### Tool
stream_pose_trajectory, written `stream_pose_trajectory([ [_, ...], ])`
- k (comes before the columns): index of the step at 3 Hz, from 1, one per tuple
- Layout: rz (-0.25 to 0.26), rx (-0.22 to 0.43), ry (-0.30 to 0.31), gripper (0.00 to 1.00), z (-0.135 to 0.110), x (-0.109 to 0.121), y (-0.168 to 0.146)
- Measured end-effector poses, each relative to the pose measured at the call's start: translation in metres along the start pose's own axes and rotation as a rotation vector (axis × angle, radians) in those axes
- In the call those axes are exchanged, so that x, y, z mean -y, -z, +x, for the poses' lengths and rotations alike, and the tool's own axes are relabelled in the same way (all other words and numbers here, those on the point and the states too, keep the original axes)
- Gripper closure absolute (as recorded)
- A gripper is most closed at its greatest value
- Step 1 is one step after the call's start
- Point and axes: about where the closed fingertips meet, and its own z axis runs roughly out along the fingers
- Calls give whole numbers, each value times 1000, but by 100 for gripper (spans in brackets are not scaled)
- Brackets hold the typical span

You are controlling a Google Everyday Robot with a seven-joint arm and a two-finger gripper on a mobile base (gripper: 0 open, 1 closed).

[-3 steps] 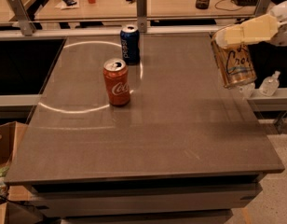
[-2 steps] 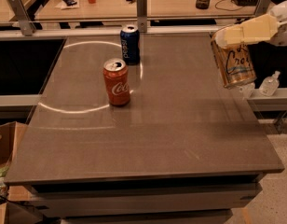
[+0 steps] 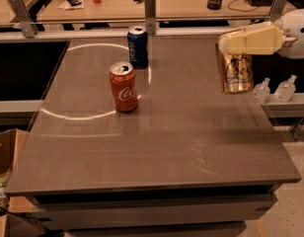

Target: Place orange can upright

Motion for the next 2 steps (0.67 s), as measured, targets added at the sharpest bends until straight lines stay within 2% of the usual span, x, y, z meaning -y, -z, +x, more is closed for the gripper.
stream_pose_trajectory([
  [2, 65, 184, 215, 100, 22, -10, -18],
])
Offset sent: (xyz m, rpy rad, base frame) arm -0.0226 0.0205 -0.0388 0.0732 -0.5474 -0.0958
